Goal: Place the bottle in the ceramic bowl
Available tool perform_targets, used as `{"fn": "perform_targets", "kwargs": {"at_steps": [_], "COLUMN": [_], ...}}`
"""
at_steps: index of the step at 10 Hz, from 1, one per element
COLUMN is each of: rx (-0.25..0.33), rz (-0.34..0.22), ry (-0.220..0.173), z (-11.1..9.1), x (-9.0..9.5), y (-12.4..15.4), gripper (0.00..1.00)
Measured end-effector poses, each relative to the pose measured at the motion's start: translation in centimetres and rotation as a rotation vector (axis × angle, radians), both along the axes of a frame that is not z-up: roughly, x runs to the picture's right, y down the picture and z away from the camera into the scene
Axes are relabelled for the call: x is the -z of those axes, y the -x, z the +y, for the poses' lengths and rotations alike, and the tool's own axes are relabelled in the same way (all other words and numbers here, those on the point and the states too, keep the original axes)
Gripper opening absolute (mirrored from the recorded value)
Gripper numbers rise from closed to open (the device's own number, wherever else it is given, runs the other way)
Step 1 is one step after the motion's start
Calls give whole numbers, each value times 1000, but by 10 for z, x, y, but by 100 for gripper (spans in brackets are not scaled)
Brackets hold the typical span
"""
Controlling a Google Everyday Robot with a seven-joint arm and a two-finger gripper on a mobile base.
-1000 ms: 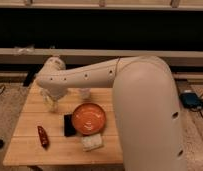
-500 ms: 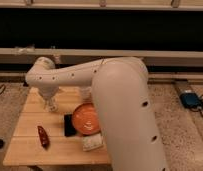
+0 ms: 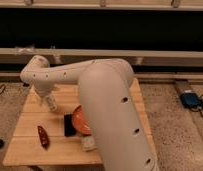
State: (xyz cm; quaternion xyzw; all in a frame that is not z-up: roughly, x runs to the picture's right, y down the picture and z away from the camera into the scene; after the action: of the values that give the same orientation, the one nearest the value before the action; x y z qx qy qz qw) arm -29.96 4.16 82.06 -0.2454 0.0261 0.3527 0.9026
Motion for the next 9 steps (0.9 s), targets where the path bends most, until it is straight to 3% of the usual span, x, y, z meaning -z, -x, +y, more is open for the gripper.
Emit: {"fn": "perform_targets", "kwargs": {"at_steps": [4, 5, 9], "rx": [-33, -48, -92], "rz": [9, 17, 40], "ry": [19, 21, 32], "z": [2, 1, 0], "x": [-7, -9, -15], "y": [13, 15, 14], "gripper": [80, 74, 34]}}
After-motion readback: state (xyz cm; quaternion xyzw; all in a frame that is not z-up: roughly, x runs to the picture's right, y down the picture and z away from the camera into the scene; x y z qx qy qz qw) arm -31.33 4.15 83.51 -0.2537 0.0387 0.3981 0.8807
